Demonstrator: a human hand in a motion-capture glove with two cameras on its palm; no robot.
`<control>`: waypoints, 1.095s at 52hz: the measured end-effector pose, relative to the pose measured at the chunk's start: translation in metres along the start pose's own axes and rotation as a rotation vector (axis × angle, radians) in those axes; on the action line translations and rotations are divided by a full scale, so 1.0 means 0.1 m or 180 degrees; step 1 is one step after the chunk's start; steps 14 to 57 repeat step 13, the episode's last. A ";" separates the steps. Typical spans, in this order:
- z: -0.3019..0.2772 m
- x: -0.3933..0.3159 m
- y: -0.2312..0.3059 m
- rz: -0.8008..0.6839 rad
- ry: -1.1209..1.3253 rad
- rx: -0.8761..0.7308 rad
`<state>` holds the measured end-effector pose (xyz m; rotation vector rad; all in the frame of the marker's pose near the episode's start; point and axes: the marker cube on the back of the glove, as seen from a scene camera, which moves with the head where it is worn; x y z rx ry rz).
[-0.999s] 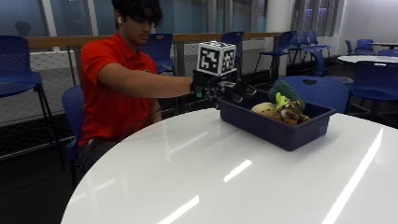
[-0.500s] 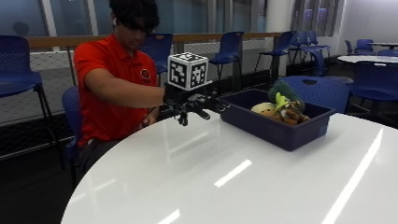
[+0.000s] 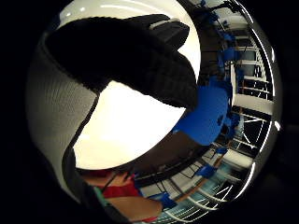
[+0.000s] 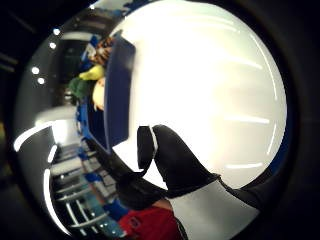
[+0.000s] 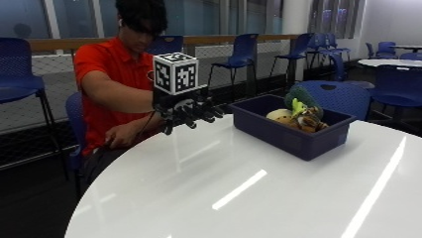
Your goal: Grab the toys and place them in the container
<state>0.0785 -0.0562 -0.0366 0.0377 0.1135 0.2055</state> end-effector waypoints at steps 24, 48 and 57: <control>-0.03 0.11 0.05 -0.0004 0.0039 -0.0008; -0.03 0.11 0.05 -0.0004 0.0039 -0.0008; -0.03 0.11 0.05 -0.0004 0.0039 -0.0008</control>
